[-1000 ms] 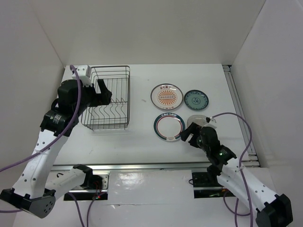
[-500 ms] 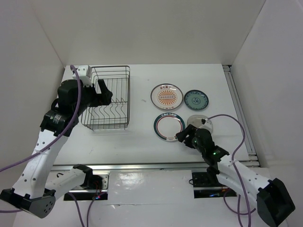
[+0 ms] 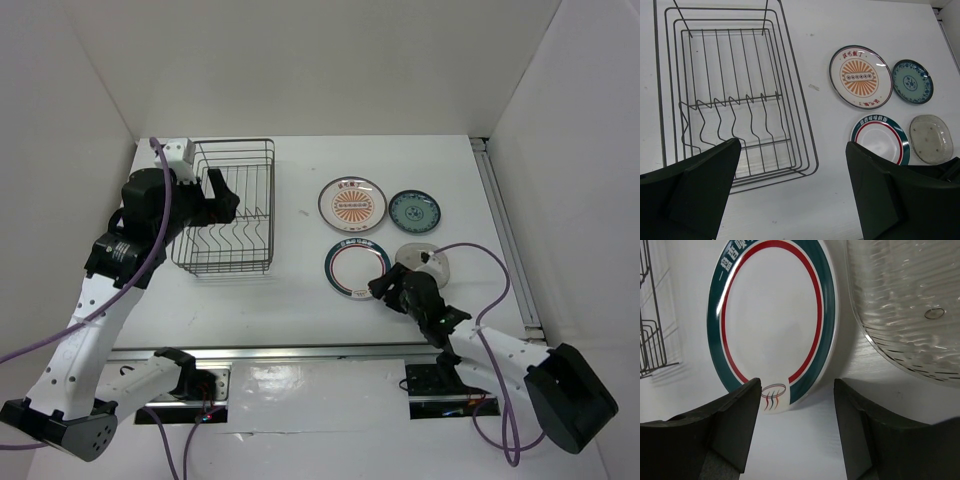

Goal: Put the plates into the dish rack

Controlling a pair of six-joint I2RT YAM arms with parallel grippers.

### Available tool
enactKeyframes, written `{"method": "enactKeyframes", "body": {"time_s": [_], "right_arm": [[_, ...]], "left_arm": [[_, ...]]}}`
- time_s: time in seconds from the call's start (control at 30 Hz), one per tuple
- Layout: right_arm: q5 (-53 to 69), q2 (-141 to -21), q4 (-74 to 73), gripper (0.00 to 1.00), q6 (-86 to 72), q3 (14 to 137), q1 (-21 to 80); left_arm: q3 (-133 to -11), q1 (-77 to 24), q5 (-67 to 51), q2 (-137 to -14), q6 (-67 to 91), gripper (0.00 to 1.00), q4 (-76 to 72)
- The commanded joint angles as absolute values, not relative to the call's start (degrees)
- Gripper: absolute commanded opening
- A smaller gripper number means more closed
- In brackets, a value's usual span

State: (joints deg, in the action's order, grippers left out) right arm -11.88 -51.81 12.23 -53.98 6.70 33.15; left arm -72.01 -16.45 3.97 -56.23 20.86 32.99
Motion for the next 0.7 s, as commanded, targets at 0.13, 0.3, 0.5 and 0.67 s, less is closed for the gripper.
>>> {"method": "enactKeyframes", "body": {"time_s": [0.13, 0.3, 0.5, 0.67], "right_arm": [[-16.96, -57.04, 19.78, 0.6, -56.34, 6.15, 35.68], [-18.19, -60.28, 21.27, 0.54, -57.04, 6.67, 37.0], [-19.95, -62.57, 22.32, 0.46, -57.66, 6.68, 39.28], [-21.01, -64.51, 21.71, 0.28, -57.66, 8.35, 40.34]], "left_arm": [[-74.18, -16.7, 2.37, -55.55, 18.72, 1.0, 31.29], [-74.18, -16.7, 2.37, -55.55, 18.72, 1.0, 31.29], [-73.65, -16.7, 2.37, -55.02, 18.72, 1.0, 30.76], [-73.65, -16.7, 2.37, -55.02, 18.72, 1.0, 30.76]]}}
